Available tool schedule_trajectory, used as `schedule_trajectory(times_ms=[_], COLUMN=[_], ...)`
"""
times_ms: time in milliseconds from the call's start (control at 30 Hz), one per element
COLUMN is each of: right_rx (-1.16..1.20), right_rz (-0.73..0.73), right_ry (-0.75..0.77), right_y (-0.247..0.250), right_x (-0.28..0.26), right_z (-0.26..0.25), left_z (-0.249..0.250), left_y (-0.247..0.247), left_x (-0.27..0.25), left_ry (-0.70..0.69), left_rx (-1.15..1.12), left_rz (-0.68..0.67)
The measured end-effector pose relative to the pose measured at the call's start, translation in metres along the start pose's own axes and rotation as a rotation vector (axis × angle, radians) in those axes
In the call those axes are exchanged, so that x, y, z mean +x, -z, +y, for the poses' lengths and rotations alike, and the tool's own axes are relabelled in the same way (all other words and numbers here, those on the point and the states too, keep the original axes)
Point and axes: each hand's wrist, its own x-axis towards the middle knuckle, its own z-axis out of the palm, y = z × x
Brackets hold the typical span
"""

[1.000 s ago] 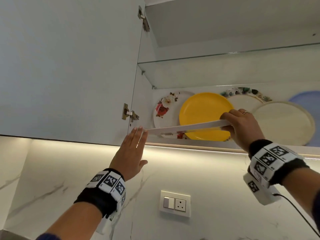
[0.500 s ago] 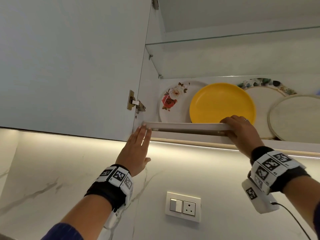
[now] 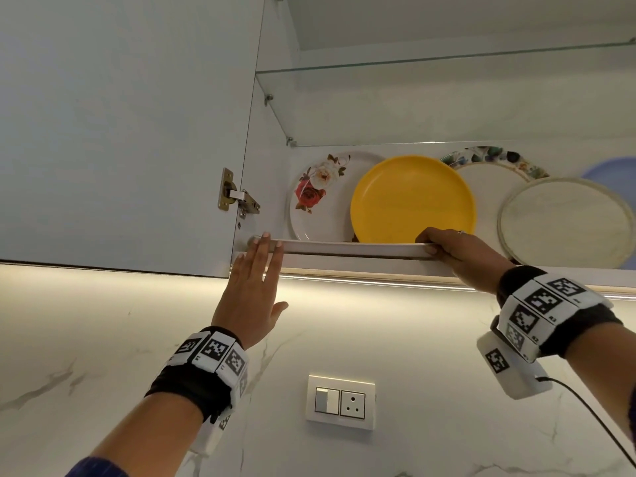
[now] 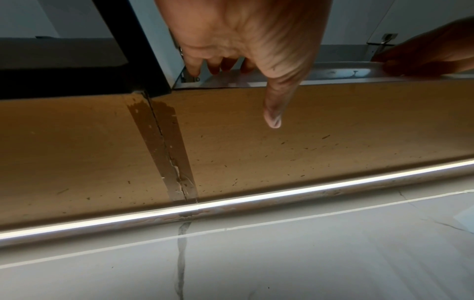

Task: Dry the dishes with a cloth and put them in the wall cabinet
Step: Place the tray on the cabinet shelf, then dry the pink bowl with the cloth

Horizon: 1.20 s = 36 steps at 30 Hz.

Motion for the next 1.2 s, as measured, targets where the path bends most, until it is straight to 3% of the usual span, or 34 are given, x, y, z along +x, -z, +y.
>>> schedule_trajectory(times_ms=[433,567,700,800,900,1067,1133,1200], right_rx=[-0.133,-0.026,0.115,0.245,0.307,0.444,0.354,0.313], right_rz=[-0.167,-0.006,0.153,0.17,0.035,-0.148,-0.288,-0.554], right_ry=[-0.075,0.011,0.027,-0.016,-0.165,-0.597,-0.738,-0.827], right_y=[0.005,0.004,0.004,-0.004,-0.024,-0.077,-0.096,-0.116], right_x=[0.001,-0.02,-0.08,-0.149,-0.226,-0.361,-0.409,-0.442], right_z=[-0.002,-0.008,-0.024,-0.033,-0.037,-0.035,-0.041,-0.059], left_z=[-0.004,0.025,0.078,0.12,0.163,0.229,0.251,0.269], left_y=[0.019,0.032,0.045,0.059,0.068,0.078,0.079,0.081], left_x=[0.003,-0.023,-0.083,-0.132,-0.184,-0.259,-0.281,-0.297], left_ry=[0.009,0.047,0.081,0.086,0.06,0.086,0.056,0.041], left_rx=[-0.064,-0.228,-0.492,-0.674,-0.83,-1.024,-1.063,-1.11], left_rz=[-0.077,-0.01,-0.021,-0.154,-0.319,-0.647,-0.768,-0.895])
